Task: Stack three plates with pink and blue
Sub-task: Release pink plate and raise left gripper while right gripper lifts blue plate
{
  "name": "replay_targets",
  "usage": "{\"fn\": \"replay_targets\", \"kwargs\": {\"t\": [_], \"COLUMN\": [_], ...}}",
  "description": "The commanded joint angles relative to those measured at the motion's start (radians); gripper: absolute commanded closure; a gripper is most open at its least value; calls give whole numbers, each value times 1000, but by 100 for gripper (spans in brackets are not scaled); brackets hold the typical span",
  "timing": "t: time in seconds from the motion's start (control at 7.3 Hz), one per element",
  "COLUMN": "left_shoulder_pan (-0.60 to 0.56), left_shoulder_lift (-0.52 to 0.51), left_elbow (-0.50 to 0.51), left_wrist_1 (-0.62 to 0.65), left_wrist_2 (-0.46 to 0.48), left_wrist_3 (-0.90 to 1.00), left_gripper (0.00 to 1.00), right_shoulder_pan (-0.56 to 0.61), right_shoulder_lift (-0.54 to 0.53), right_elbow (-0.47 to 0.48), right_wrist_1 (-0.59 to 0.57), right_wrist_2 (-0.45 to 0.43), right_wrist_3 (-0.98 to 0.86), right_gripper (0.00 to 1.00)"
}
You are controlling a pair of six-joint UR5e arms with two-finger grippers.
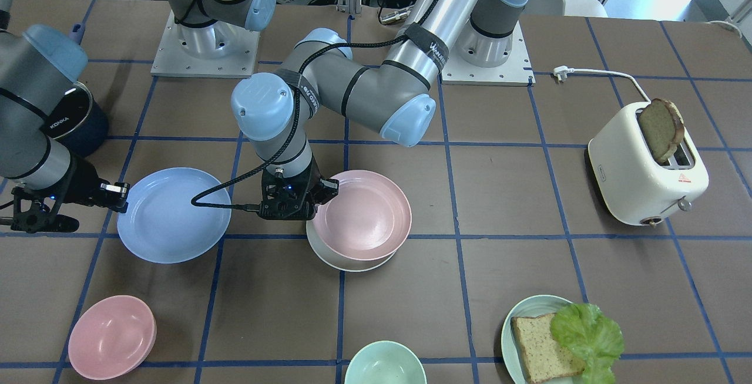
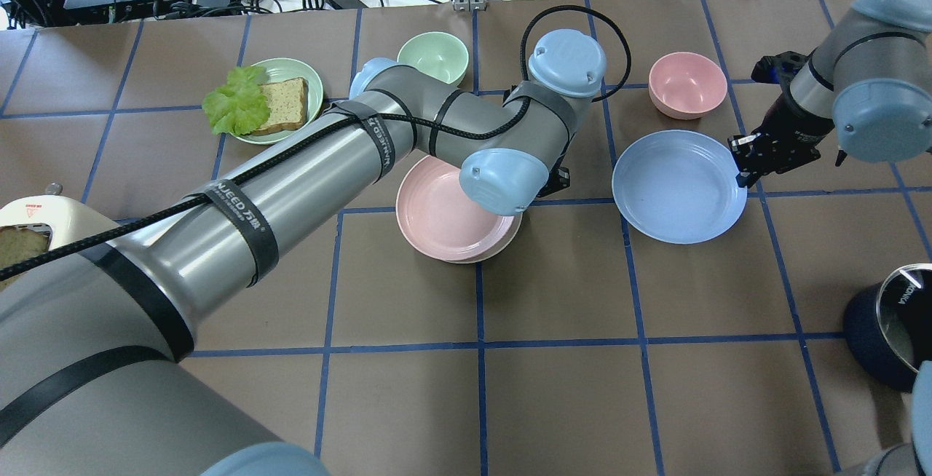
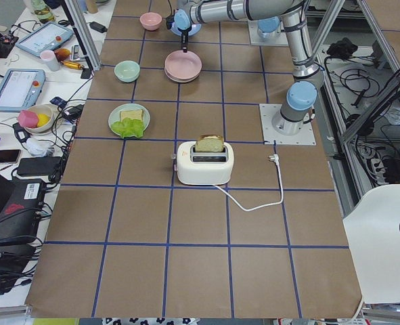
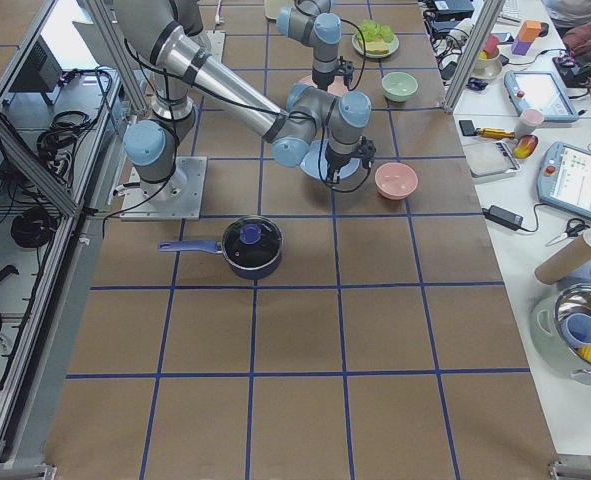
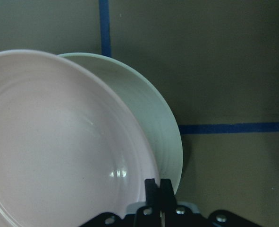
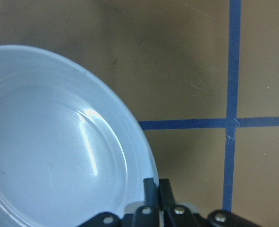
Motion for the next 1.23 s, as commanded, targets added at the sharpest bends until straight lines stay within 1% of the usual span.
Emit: {"fn": "replay_targets", "kwargs": {"t": [0.0,0.14,0.27,0.41,0.68,0.82,0.96,1.1], "left_shoulder_pan": [-1,16,63,128,228,263,298,333], "left_shoulder_lift": [8,34,73,115,201,249,301,361], "left_elbow": [5,12,21,27,30,29,27,29], "left_wrist_1": [46,37,-3,-78,-207,-294,-371,-466], "left_wrist_2": [0,-8,-38,-85,-89,-104,-136,-130], "left_wrist_3": [17,33,67,189,239,251,253,262], "left_gripper": [0,0,0,0,0,0,0,0], "right_shoulder_pan": [3,6,21,63,178,250,304,372], "right_shoulder_lift": [3,3,-1,-4,-13,-22,-25,-24], "right_elbow": [-13,-23,-28,-34,-34,-39,-45,-65], "right_wrist_1": [0,8,11,12,14,13,11,12], "right_wrist_2": [-4,-6,-9,-9,-1,3,10,14], "right_wrist_3": [9,12,24,77,256,371,443,557], "right_gripper": [100,100,100,100,100,100,100,100]}}
